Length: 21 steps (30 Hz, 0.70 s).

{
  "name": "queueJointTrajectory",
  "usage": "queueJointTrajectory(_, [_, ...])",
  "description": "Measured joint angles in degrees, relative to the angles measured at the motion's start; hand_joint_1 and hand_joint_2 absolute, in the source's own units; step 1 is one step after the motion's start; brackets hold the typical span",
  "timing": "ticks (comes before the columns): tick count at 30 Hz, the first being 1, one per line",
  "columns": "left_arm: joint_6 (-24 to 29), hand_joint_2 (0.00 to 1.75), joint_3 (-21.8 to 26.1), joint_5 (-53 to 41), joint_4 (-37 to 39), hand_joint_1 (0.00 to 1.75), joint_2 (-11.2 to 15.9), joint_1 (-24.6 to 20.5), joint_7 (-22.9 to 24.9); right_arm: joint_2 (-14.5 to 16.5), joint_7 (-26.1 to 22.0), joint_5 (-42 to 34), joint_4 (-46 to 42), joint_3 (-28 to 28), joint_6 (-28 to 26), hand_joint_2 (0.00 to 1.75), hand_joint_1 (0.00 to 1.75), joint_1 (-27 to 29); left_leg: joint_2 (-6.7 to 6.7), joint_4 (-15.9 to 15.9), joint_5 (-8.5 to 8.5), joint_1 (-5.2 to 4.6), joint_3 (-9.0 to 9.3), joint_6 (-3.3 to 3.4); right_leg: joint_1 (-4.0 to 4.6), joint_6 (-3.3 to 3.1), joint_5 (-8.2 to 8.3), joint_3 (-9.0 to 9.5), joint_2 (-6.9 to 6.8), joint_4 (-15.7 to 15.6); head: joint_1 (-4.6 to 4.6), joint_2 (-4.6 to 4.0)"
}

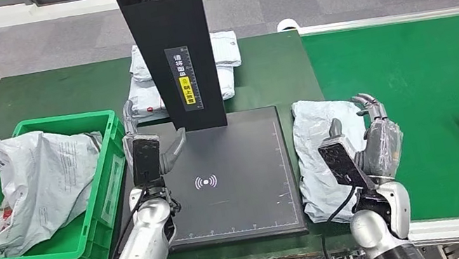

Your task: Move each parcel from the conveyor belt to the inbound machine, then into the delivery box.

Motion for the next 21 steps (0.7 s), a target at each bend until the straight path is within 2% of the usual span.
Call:
queueJointTrajectory(8, [0.19, 1.75, 0.42, 0.52, 0.39, 0.0, -0.52, -0.7, -1.02, 0.85, 0.77, -0.12, -0.18, 2.05, 4.06, 1.75, 1.75, -1.7, 0.0, 0.0, 0.03, 0.0, -0.03, 0.02, 0.01, 0.01, 0.01, -0.03, -0.02, 0.0, -0.02, 0.0])
queueJointTrajectory(12, [0.22, 1.75, 0.42, 0.54, 0.85, 0.0, -0.95, -1.32, -0.88, 1.15, 6.13, 2.96, 3.52, 3.54, 5.26, 1.75, 0.0, -4.36, -0.01, 0.0, 0.04, 0.0, -0.04, 0.02, 0.02, 0.01, 0.01, -0.04, -0.02, 0.0, -0.01, 0.0])
queueJointTrajectory(15, [0.28, 1.75, 0.44, 0.97, 1.28, 0.0, -1.09, -1.86, -0.49, 1.07, 10.18, 5.38, 7.14, 3.78, 4.83, 1.75, 0.0, -5.97, -0.06, 0.0, 0.05, 0.0, -0.04, 0.02, 0.01, 0.01, 0.01, -0.04, -0.05, 0.0, -0.01, 0.0])
queueJointTrajectory(20, [0.26, 1.75, 0.46, 1.44, 2.02, 0.0, -1.07, -2.4, -0.7, 0.22, 12.69, 7.24, 12.42, 3.61, 4.68, 1.75, 0.0, -6.76, -0.07, 0.0, 0.04, 0.0, -0.07, 0.03, -0.01, 0.01, 0.01, -0.06, -0.04, 0.0, 0.0, 0.0])
queueJointTrajectory(21, [0.27, 1.75, 0.46, 1.49, 2.11, 0.0, -1.07, -2.41, -0.78, 0.1, 13.25, 7.77, 13.25, 3.53, 4.74, 1.31, 0.0, -6.65, -0.07, 0.0, 0.04, -0.01, -0.09, 0.03, -0.01, 0.01, 0.01, -0.07, -0.05, 0.0, 0.0, 0.0])
